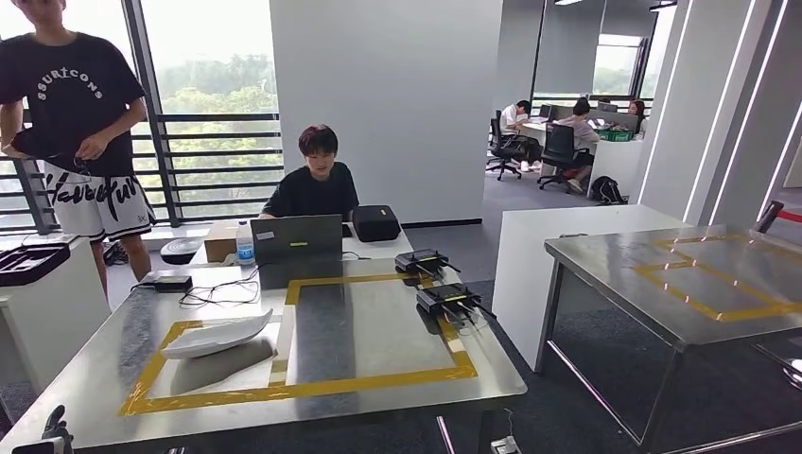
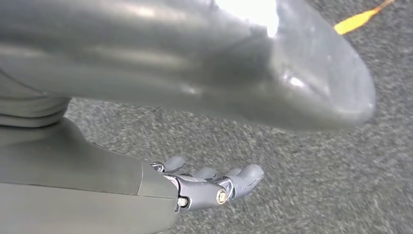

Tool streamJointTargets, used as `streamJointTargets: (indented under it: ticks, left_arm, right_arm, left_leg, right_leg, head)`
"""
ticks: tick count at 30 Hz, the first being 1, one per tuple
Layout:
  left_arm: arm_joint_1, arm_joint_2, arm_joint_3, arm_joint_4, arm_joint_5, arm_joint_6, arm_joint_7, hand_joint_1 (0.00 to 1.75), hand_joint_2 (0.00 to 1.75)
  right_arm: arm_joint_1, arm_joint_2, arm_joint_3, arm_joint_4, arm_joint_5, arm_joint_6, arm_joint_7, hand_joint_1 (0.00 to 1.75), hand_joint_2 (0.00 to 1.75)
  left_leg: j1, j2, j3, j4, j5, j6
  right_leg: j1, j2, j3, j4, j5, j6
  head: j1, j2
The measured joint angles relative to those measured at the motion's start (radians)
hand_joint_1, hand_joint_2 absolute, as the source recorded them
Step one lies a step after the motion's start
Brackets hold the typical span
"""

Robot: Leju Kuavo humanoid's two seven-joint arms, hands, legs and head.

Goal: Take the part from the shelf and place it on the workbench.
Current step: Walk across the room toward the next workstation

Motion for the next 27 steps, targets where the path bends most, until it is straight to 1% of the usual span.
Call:
streamJointTargets:
  ticks: [1, 2, 3, 4, 5, 6, 7, 8, 9, 10, 11, 12, 13, 14, 15, 16, 17, 18, 19, 20, 21, 22, 23, 24, 25, 26, 27]
  left_arm:
    - [0.0, 0.001, 0.001, -0.001, 0.0, 0.0, 0.0, 0.0, 0.0]
    - [0.0, 0.001, 0.002, -0.002, 0.0, 0.0, 0.0, 0.0, 0.0]
    - [0.001, 0.002, 0.002, -0.002, 0.0, 0.0, 0.0, 0.0, 0.0]
    - [0.002, 0.003, 0.003, -0.002, 0.0, 0.0, 0.0, 0.0, 0.0]
    - [0.004, 0.003, 0.004, -0.002, 0.0, 0.0, 0.0, 0.0, 0.0]
    - [0.005, 0.005, 0.005, -0.002, 0.0, 0.0, 0.0, 0.0, 0.0]
    - [0.005, 0.006, 0.006, -0.003, 0.0, 0.0, 0.0, 0.0, 0.0]
    - [0.006, 0.007, 0.006, -0.004, 0.0, 0.0, 0.0, 0.0, 0.0]
    - [0.006, 0.008, 0.007, -0.005, -0.001, 0.0, 0.0, 0.0, 0.0]
    - [0.005, 0.009, 0.007, -0.006, -0.001, 0.0, 0.0, 0.0, 0.0]
    - [0.005, 0.009, 0.007, -0.006, -0.002, 0.0, 0.0, 0.0, 0.0]
    - [0.005, 0.009, 0.007, -0.006, -0.004, 0.0, 0.0, 0.0, 0.0]
    - [0.006, 0.009, 0.007, -0.006, -0.007, -0.001, 0.0, 0.0, 0.0]
    - [0.006, 0.01, 0.008, -0.004, -0.011, -0.003, 0.0, 0.0, 0.0]
    - [0.006, 0.011, 0.01, -0.002, -0.018, -0.005, 0.0, 0.0, 0.0]
    - [0.006, 0.011, 0.012, 0.002, -0.024, -0.008, 0.0, 0.0, 0.0]
    - [0.008, 0.011, 0.015, 0.007, -0.028, -0.01, 0.0, 0.0, 0.0]
    - [0.011, 0.01, 0.019, 0.011, -0.03, -0.01, 0.0, 0.0, 0.0]
    - [0.017, 0.008, 0.022, 0.015, -0.03, -0.011, 0.0, 0.0, 0.0]
    - [0.024, 0.006, 0.025, 0.018, -0.029, -0.011, 0.001, 0.0, 0.0]
    - [0.031, 0.005, 0.027, 0.019, -0.029, -0.012, 0.0, 0.0, 0.0]
    - [0.036, 0.003, 0.028, 0.018, -0.028, -0.013, 0.0, 0.0, 0.0]
    - [0.038, 0.002, 0.029, 0.017, -0.028, -0.013, 0.0, 0.0, 0.0]
    - [0.039, 0.0, 0.03, 0.015, -0.028, -0.014, 0.0, 0.0, 0.0]
    - [0.04, -0.003, 0.031, 0.013, -0.028, -0.014, 0.0, 0.0, 0.0]
    - [0.041, -0.005, 0.031, 0.012, -0.028, -0.014, 0.0, 0.0, 0.0]
    - [0.043, -0.006, 0.032, 0.011, -0.028, -0.014, 0.0, 0.0, 0.0]
  right_arm:
    - [-0.001, 0.0, 0.002, 0.0, 0.001, 0.0, 0.0, 0.0, 0.0]
    - [-0.003, 0.001, 0.004, 0.0, 0.001, 0.001, 0.001, 0.0, 0.0]
    - [-0.004, 0.001, 0.005, 0.0, 0.001, 0.001, 0.001, 0.0, 0.0]
    - [-0.005, 0.001, 0.006, 0.0, 0.001, 0.001, 0.001, 0.0, 0.0]
    - [-0.006, 0.001, 0.008, 0.0, 0.001, 0.001, 0.001, 0.0, 0.0]
    - [-0.006, 0.001, 0.009, 0.0, 0.001, 0.001, 0.001, 0.0, 0.0]
    - [-0.007, 0.001, 0.011, 0.0, 0.001, 0.001, 0.001, 0.0, 0.0]
    - [-0.008, 0.0, 0.012, 0.0, 0.001, 0.001, 0.001, 0.0, 0.0]
    - [-0.01, 0.0, 0.013, 0.0, 0.001, 0.001, 0.0, 0.0, 0.0]
    - [-0.012, 0.0, 0.013, 0.0, 0.002, 0.0, 0.0, 0.0, 0.0]
    - [-0.013, 0.0, 0.013, 0.0, 0.002, 0.0, 0.0, 0.0, 0.0]
    - [-0.014, 0.0, 0.013, 0.0, 0.002, -0.001, 0.0, 0.0, 0.0]
    - [-0.014, 0.0, 0.013, 0.0, 0.002, -0.001, 0.0, 0.0, 0.0]
    - [-0.015, 0.0, 0.013, 0.0, 0.002, -0.002, 0.001, 0.0, 0.0]
    - [-0.015, 0.0, 0.013, 0.0, 0.002, -0.002, 0.001, 0.0, 0.0]
    - [-0.015, 0.0, 0.014, 0.0, 0.003, -0.002, 0.002, 0.0, 0.0]
    - [-0.016, 0.0, 0.014, 0.0, 0.003, -0.002, 0.002, 0.0, 0.0]
    - [-0.016, 0.001, 0.014, 0.0, 0.004, -0.002, 0.003, 0.0, 0.0]
    - [-0.016, 0.001, 0.014, 0.0, 0.004, -0.002, 0.004, 0.0, 0.0]
    - [-0.016, 0.002, 0.014, 0.0, 0.005, -0.002, 0.005, 0.0, 0.0]
    - [-0.015, 0.002, 0.014, 0.0, 0.006, -0.002, 0.008, 0.0, 0.0]
    - [-0.015, 0.002, 0.014, 0.0, 0.007, -0.003, 0.01, 0.0, 0.0]
    - [-0.015, 0.002, 0.014, 0.0, 0.007, -0.003, 0.011, 0.0, 0.0]
    - [-0.015, 0.002, 0.014, 0.0, 0.007, -0.003, 0.012, 0.0, 0.0]
    - [-0.015, 0.001, 0.014, 0.0, 0.007, -0.004, 0.011, 0.0, 0.0]
    - [-0.015, 0.001, 0.014, 0.0, 0.007, -0.004, 0.01, 0.0, 0.0]
    - [-0.014, 0.001, 0.014, 0.0, 0.007, -0.004, 0.01, 0.0, 0.0]
  left_leg:
    - [-0.001, 0.0, -0.012, 0.0, 0.011, 0.006]
    - [-0.002, 0.0, -0.025, 0.0, 0.022, 0.01]
    - [-0.005, 0.0, -0.039, 0.001, 0.033, 0.012]
    - [-0.007, 0.0, -0.053, 0.001, 0.044, 0.013]
    - [-0.009, 0.0, -0.067, 0.002, 0.054, 0.013]
    - [-0.01, 0.0, -0.079, 0.002, 0.064, 0.012]
    - [-0.011, 0.0, -0.09, 0.002, 0.074, 0.011]
    - [-0.012, 0.0, -0.099, 0.002, 0.084, 0.008]
    - [-0.012, 0.001, -0.105, 0.001, 0.093, 0.004]
    - [-0.011, 0.002, -0.108, -0.002, 0.102, -0.001]
    - [-0.009, 0.003, -0.109, -0.006, 0.112, -0.007]
    - [-0.008, 0.003, -0.108, -0.013, 0.123, -0.013]
    - [-0.006, 0.003, -0.109, -0.017, 0.129, -0.019]
    - [-0.006, 0.003, -0.114, -0.015, 0.12, -0.024]
    - [-0.006, 0.002, -0.122, 0.004, 0.091, -0.028]
    - [-0.006, 0.002, -0.133, 0.042, 0.045, -0.032]
    - [-0.006, 0.001, -0.145, 0.096, -0.007, -0.036]
    - [-0.006, 0.001, -0.155, 0.159, -0.049, -0.04]
    - [-0.005, 0.001, -0.159, 0.213, -0.067, -0.044]
    - [-0.004, 0.001, -0.152, 0.244, -0.062, -0.047]
    - [-0.002, 0.002, -0.13, 0.244, -0.04, -0.05]
    - [0.0, 0.002, -0.093, 0.212, -0.014, -0.052]
    - [0.002, 0.002, -0.045, 0.154, -0.008, -0.054]
    - [0.001, 0.0, 0.003, 0.088, -0.016, -0.053]
    - [-0.001, -0.001, 0.035, 0.035, -0.031, -0.047]
    - [-0.005, -0.003, 0.052, 0.003, -0.047, -0.039]
    - [-0.009, -0.004, 0.052, -0.008, -0.047, -0.028]
  right_leg:
    - [-0.001, 0.0, -0.016, 0.052, -0.05, 0.003]
    - [-0.001, -0.001, -0.033, 0.117, -0.102, 0.006]
    - [-0.001, -0.001, -0.047, 0.183, -0.14, 0.006]
    - [0.0, -0.001, -0.049, 0.228, -0.157, 0.004]
    - [0.001, 0.0, -0.037, 0.244, -0.153, 0.0]
    - [0.004, 0.0, -0.005, 0.222, -0.132, -0.006]
    - [0.008, 0.0, 0.043, 0.169, -0.109, -0.013]
    - [0.013, 0.0, 0.097, 0.096, -0.1, -0.023]
    - [0.018, 0.0, 0.145, 0.029, -0.1, -0.03]
    - [0.022, 0.001, 0.175, -0.02, -0.105, -0.035]
    - [0.026, 0.001, 0.186, -0.046, -0.112, -0.039]
    - [0.028, 0.001, 0.185, -0.054, -0.105, -0.041]
    - [0.027, 0.0, 0.18, -0.061, -0.093, -0.045]
    - [0.024, -0.002, 0.175, -0.068, -0.081, -0.051]
    - [0.021, -0.004, 0.167, -0.075, -0.066, -0.057]
    - [0.018, -0.006, 0.157, -0.08, -0.051, -0.062]
    - [0.018, -0.006, 0.145, -0.08, -0.039, -0.064]
    - [0.017, -0.006, 0.131, -0.08, -0.027, -0.065]
    - [0.017, -0.007, 0.115, -0.078, -0.016, -0.064]
    - [0.016, -0.007, 0.098, -0.075, -0.004, -0.062]
    - [0.015, -0.007, 0.08, -0.071, 0.007, -0.059]
    - [0.014, -0.007, 0.063, -0.066, 0.018, -0.055]
    - [0.013, -0.007, 0.047, -0.06, 0.027, -0.05]
    - [0.013, -0.007, 0.034, -0.053, 0.034, -0.044]
    - [0.013, -0.007, 0.025, -0.047, 0.042, -0.038]
    - [0.014, -0.007, 0.02, -0.046, 0.051, -0.032]
    - [0.014, -0.007, 0.017, -0.047, 0.06, -0.027]
  head:
    - [0.001, 0.0]
    - [0.002, 0.0]
    - [0.003, 0.0]
    - [0.004, 0.0]
    - [0.005, 0.0]
    - [0.006, 0.0]
    - [0.008, 0.0]
    - [0.008, 0.0]
    - [0.009, 0.0]
    - [0.009, 0.0]
    - [0.01, 0.0]
    - [0.01, 0.0]
    - [0.011, 0.0]
    - [0.01, 0.0]
    - [0.008, 0.0]
    - [0.007, 0.0]
    - [0.005, 0.0]
    - [0.005, 0.0]
    - [0.004, 0.0]
    - [0.004, 0.0]
    - [0.004, 0.0]
    - [0.003, 0.0]
    - [0.003, 0.0]
    - [0.003, 0.0]
    - [0.003, 0.0]
    - [0.004, 0.0]
    - [0.004, 0.0]
